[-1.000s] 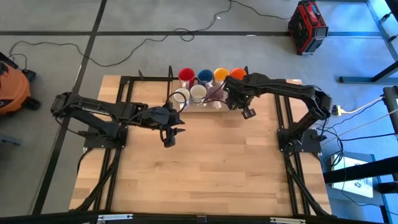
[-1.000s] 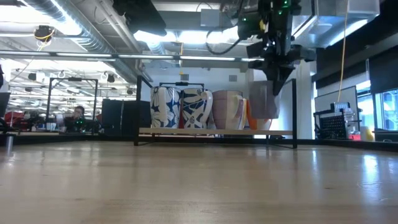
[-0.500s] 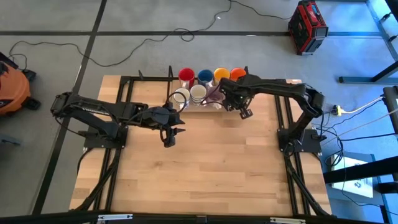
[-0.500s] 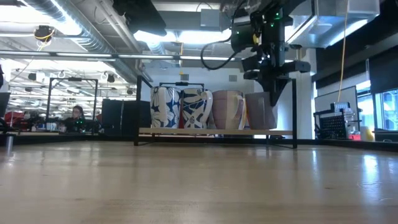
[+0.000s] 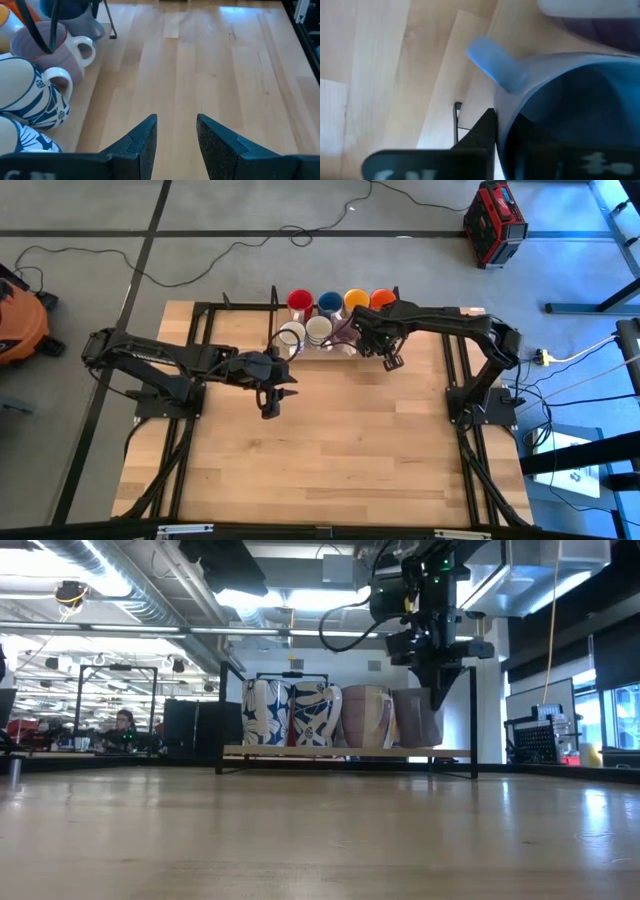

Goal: Place coffee mugs
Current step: Put the dark violet mug on the shelf aligned with the orange mug, then return to Home Position

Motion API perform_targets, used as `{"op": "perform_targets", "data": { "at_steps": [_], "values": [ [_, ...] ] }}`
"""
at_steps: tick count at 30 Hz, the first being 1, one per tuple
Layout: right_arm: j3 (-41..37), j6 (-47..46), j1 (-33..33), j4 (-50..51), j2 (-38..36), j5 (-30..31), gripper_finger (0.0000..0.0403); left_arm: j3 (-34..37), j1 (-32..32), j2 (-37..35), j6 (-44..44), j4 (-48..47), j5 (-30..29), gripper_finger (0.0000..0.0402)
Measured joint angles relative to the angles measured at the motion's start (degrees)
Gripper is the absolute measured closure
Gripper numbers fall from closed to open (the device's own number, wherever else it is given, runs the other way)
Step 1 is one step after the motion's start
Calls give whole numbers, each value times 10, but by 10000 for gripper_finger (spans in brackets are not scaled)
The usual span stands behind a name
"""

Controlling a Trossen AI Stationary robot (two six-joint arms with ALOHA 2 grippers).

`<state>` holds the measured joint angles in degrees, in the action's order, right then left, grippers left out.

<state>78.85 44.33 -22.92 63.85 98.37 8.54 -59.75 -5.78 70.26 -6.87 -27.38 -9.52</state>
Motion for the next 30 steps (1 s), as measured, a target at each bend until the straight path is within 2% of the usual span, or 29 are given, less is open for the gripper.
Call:
{"op": "perform_targets", "data": {
  "at_steps": [8, 13, 23, 30],
  "values": [
    [0, -22, 0, 3, 0, 8, 286, 0, 0, 0, 0, 0, 0, 269],
    [0, -41, 1, 7, -18, 25, 251, 0, 0, 0, 0, 0, 0, 269],
    [0, -98, 18, 11, -76, 10, 246, 0, 0, 0, 10, 0, 0, 269],
    [0, -156, 58, -5, -122, 8, 247, 0, 0, 0, 12, 0, -5, 269]
  ]
}}
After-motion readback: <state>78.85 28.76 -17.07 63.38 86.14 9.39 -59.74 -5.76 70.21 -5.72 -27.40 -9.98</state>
